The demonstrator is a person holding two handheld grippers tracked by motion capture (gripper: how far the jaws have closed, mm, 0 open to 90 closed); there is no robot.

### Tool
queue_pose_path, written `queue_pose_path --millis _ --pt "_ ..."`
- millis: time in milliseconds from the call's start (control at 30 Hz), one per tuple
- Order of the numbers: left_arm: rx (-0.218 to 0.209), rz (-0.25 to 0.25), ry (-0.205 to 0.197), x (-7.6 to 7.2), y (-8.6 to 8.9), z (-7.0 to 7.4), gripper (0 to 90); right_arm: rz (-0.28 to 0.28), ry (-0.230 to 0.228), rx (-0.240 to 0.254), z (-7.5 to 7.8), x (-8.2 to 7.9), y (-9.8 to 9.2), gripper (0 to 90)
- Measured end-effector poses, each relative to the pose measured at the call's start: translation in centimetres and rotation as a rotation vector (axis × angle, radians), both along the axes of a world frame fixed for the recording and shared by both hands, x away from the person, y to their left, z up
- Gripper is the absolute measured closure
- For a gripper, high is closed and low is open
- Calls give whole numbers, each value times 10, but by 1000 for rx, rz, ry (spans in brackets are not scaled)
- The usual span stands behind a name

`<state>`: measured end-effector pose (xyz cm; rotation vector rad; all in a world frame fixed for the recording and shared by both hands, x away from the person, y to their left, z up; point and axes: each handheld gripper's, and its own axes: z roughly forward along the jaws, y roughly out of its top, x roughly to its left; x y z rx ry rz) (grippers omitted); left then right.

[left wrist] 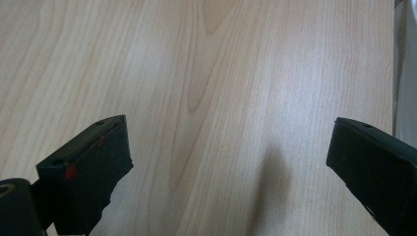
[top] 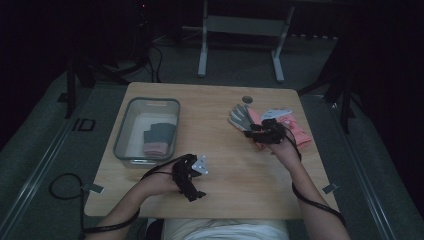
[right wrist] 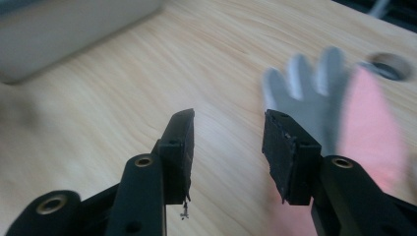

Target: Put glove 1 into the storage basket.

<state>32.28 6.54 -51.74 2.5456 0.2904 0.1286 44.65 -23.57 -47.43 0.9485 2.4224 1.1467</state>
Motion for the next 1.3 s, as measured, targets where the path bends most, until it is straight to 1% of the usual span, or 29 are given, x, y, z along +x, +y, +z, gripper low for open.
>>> queue_pose_path --millis 67,133,167,200,267,333,400,467,500,533,567,600,633,667,700,767,833,867,933,967,1033,1067,1100,1133,1167,1233,1267,1300 --pt "-17 -7 26 -1 -1 -4 26 -21 -10 -9 0 2 -9 583" --pt "-14 -18 12 -2 -2 -8 26 -37 -22 -16 0 4 -16 590" --pt "-15 -16 15 -3 -2 -10 26 -49 -26 -26 0 5 -19 594" --pt "-15 -16 15 -3 -2 -10 26 -49 -26 -26 0 5 -19 594" --pt "-15 -3 17 -3 1 -13 27 -72 -37 -41 0 10 -25 606" --pt "-2 6 13 -4 3 -16 27 -87 -33 -45 -1 15 -29 606" --pt "-5 10 8 -5 5 -18 27 -91 -28 -50 -2 20 -31 625" --pt "-17 19 9 -6 9 -19 27 -88 -17 -52 -4 28 -29 650" --pt "-30 29 -2 -7 11 -19 27 -81 -18 -62 -5 29 -27 650" --pt "-40 38 -9 -8 13 -19 27 -62 -31 -84 -7 32 -23 650" --pt "-53 46 -5 -8 15 -19 28 -47 -31 -104 -9 35 -19 651" --pt "-58 48 -1 -8 16 -20 30 -33 -28 -112 -11 39 -16 652" --pt "-58 53 -3 -9 17 -20 30 -26 -21 -110 -14 44 -12 660" --pt "-56 53 -10 -9 18 -21 30 -24 -7 -116 -17 50 -9 660" --pt "-63 55 -10 -10 18 -21 30 -24 -5 -124 -19 54 -6 660" --pt "-73 54 -1 -10 18 -22 30 -21 3 -159 -23 64 -2 655" --pt "-63 45 -10 -10 17 -23 30 -14 8 -207 -30 72 1 646" --pt "-63 42 -7 -11 16 -24 30 -12 26 -236 -35 76 2 639" --pt "-61 36 -2 -10 14 -26 30 -8 27 -272 -43 80 2 629" --pt "-56 32 2 -10 14 -27 30 -16 26 -285 -49 82 0 648" --pt "-54 24 8 -10 12 -28 30 -18 25 -284 -51 82 0 664" --pt "-50 21 5 -10 12 -28 30 -16 21 -281 -53 81 -1 702" --pt "-57 23 6 -10 11 -28 30 -10 25 -269 -54 81 -2 753" --pt "-59 21 6 -11 11 -28 30 -18 45 -253 -56 82 -2 765" --pt "-60 20 5 -11 10 -28 30 -23 45 -246 -57 81 -2 782" --pt "-64 15 -3 -12 10 -27 30 -46 67 -225 -57 82 -3 818" --pt "-69 15 -5 -12 10 -27 30 -61 71 -219 -57 82 -3 833" --pt "-68 12 -9 -12 10 -27 30 -70 67 -220 -57 81 -2 847"
